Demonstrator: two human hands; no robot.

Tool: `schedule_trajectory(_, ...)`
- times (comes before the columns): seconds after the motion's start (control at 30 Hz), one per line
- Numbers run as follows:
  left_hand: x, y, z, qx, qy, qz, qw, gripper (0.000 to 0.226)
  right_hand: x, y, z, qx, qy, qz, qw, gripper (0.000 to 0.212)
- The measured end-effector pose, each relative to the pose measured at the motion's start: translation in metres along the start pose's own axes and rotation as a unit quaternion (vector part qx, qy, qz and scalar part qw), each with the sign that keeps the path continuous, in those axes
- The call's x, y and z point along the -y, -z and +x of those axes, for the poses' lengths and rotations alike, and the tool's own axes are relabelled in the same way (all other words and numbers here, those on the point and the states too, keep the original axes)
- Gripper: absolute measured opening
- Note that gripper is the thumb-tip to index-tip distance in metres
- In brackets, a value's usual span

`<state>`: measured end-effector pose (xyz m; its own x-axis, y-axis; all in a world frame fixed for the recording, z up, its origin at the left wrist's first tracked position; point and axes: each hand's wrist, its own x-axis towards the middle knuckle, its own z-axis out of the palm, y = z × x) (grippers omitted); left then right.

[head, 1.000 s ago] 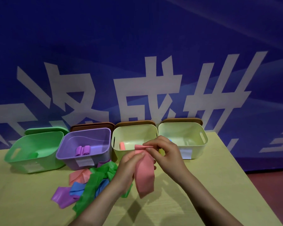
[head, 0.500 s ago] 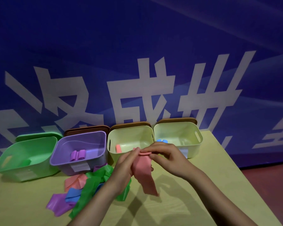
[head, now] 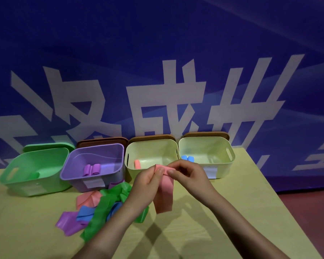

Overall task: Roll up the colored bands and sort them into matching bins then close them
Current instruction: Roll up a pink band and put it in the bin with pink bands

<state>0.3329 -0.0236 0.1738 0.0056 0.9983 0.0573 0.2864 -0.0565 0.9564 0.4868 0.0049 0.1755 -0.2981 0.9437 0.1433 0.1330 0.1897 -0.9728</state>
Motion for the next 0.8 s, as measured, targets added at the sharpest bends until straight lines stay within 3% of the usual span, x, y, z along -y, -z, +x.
schedule_trajectory(0.13, 0.007, 0.006, 0.000, 0.018, -0.036, 0.074, 0.996, 0.025, -0.001, -0.002, 0.000, 0.018, 0.003, -0.006, 1.000, 0.007)
schedule_trajectory(0.27, 0.007, 0.013, 0.003, 0.040, -0.057, 0.065, 0.996, 0.029, 0.003, -0.003, -0.001, 0.039, -0.008, 0.102, 0.994, 0.006)
schedule_trajectory(0.37, 0.001, 0.010, 0.003, 0.053, 0.023, -0.131, 0.990, 0.026, 0.005, -0.007, 0.000, 0.026, -0.025, 0.169, 0.985, 0.013)
schedule_trajectory(0.43, -0.006, 0.006, 0.003, 0.075, 0.095, -0.296, 0.947, 0.034, 0.007, -0.010, 0.003, 0.013, -0.038, 0.201, 0.979, 0.011)
schedule_trajectory(0.5, -0.009, 0.003, 0.002, 0.087, 0.121, -0.346, 0.926, 0.039, 0.009, -0.009, 0.006, -0.009, -0.045, 0.189, 0.981, 0.010)
schedule_trajectory(0.63, -0.009, 0.000, -0.002, 0.084, 0.139, -0.273, 0.948, 0.025, 0.010, -0.006, 0.010, -0.046, -0.038, 0.126, 0.990, 0.006)
schedule_trajectory(0.8, -0.005, -0.003, 0.000, 0.027, 0.148, -0.237, 0.960, 0.018, 0.008, -0.005, 0.010, -0.082, -0.029, 0.081, 0.993, 0.002)
